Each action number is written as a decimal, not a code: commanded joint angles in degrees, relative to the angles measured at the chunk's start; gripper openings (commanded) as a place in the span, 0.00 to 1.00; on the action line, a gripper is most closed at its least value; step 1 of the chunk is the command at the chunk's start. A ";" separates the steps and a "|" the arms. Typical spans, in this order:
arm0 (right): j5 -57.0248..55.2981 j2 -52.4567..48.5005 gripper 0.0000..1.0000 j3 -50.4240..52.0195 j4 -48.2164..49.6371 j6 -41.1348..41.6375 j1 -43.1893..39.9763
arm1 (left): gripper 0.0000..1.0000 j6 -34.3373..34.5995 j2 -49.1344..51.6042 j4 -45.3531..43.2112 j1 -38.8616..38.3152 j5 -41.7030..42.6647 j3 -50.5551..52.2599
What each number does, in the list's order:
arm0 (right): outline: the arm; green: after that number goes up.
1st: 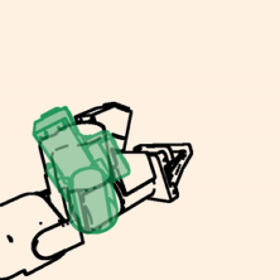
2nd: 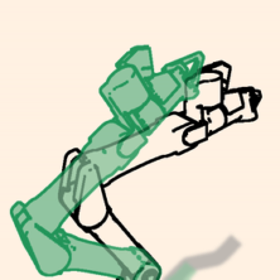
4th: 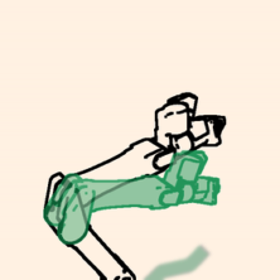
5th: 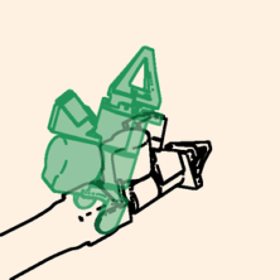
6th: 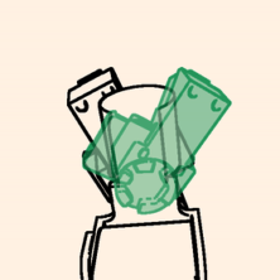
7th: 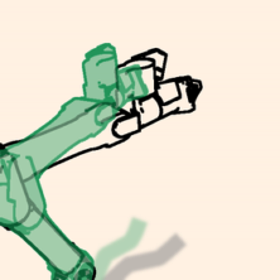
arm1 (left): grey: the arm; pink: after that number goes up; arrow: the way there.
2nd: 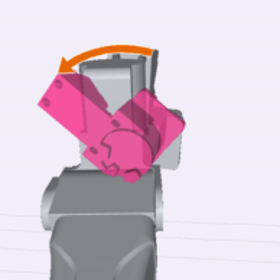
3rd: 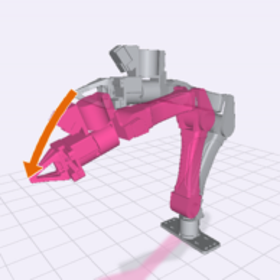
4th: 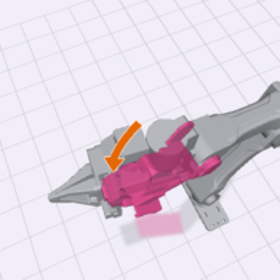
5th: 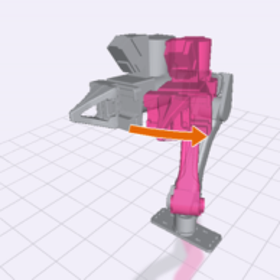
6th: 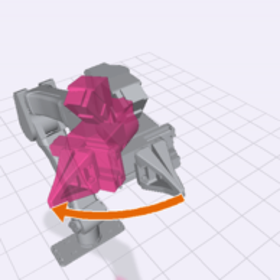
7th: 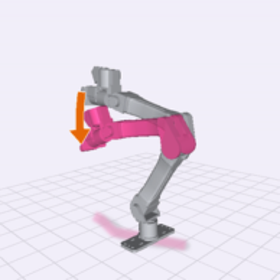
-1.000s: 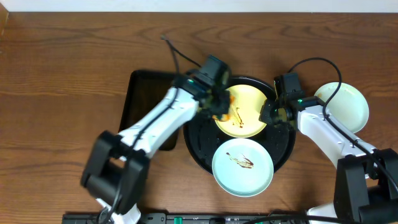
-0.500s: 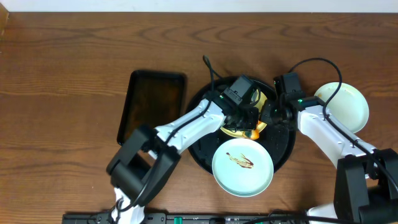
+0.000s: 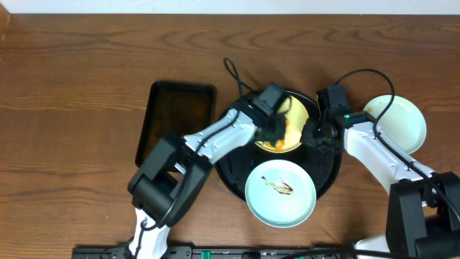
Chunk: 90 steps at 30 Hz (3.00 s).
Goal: Clean dirty plates on tray and stack at the side
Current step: 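Scrub the yellow plate with the sponge in the left gripper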
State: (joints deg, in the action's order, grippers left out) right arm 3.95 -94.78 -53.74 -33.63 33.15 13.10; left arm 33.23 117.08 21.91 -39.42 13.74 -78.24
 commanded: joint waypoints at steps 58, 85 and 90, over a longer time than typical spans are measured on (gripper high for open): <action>0.81 -6.16 0.01 -1.22 3.02 1.09 0.48 | 0.08 -22.86 2.80 8.07 7.85 19.34 -2.05; 0.83 -6.16 0.01 -1.22 2.67 1.09 0.48 | 0.07 -25.00 3.76 3.15 -0.26 -0.59 -1.33; 0.90 -6.16 0.01 -1.22 2.51 1.09 0.48 | 0.08 -24.98 3.76 4.13 1.49 -19.19 -1.33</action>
State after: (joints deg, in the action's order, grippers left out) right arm 5.91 -100.14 -54.96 -30.20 34.33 13.10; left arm 7.94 119.39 25.06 -40.34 13.58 -80.36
